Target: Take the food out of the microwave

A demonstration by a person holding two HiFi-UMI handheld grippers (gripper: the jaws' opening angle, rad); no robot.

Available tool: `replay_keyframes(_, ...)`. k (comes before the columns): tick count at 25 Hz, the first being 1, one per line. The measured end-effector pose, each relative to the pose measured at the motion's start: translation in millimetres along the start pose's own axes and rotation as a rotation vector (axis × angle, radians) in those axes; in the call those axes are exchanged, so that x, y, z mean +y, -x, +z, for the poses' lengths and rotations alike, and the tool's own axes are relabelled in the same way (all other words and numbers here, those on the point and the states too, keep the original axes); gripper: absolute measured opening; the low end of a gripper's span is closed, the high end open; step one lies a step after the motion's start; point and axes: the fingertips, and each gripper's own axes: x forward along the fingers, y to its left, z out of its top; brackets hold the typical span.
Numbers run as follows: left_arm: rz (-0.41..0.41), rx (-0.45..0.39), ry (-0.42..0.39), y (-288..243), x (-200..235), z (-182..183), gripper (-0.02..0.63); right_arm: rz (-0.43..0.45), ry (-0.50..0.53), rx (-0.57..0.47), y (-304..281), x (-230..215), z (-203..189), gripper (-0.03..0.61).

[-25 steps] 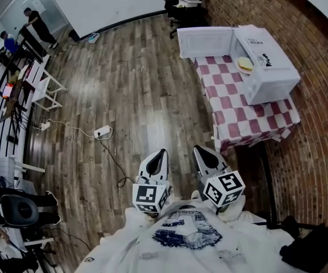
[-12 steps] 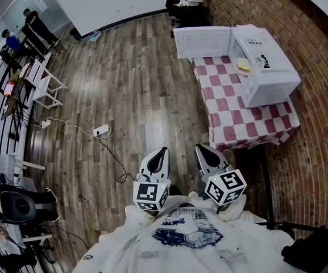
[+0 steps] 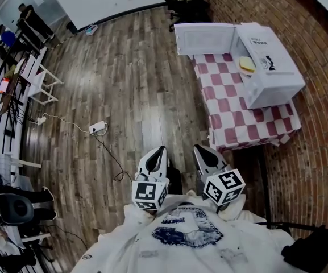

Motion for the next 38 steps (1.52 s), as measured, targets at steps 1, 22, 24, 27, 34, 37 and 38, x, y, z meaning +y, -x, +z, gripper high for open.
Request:
replay_keyframes(1,0.001,0.001,0.003,-6,6,0,0.008,-0.007,0.000,0.002,-6,-3,1,0.014)
replay_keyframes(22,-0.054,-0.023,0.024,-138,189,51,0.008,-0.097,0.022,0.023,-214,-12,54,0.014)
replay_keyframes(24,-0.068,-0.026,0.020,-150,204,55,0.008,-0.109,0.016,0.016,-233,-13,58,0.014)
replay_keyframes(27,-0.091,-0.027,0.007,-165,225,61,0.008,-0.126,0.005,0.001,-258,-14,65,0.014)
replay_keyframes(34,-0.122,-0.043,-0.007,-188,264,73,0.008,-0.152,-0.003,-0.028,-302,-11,76,0.014)
replay_keyframes(37,-0.138,-0.042,0.004,-193,269,75,0.008,-0.173,0.001,-0.030,-306,-13,80,0.014)
replay_keyframes(38,-0.145,-0.042,0.005,-196,270,75,0.008,-0.180,0.002,-0.030,-307,-14,81,0.014)
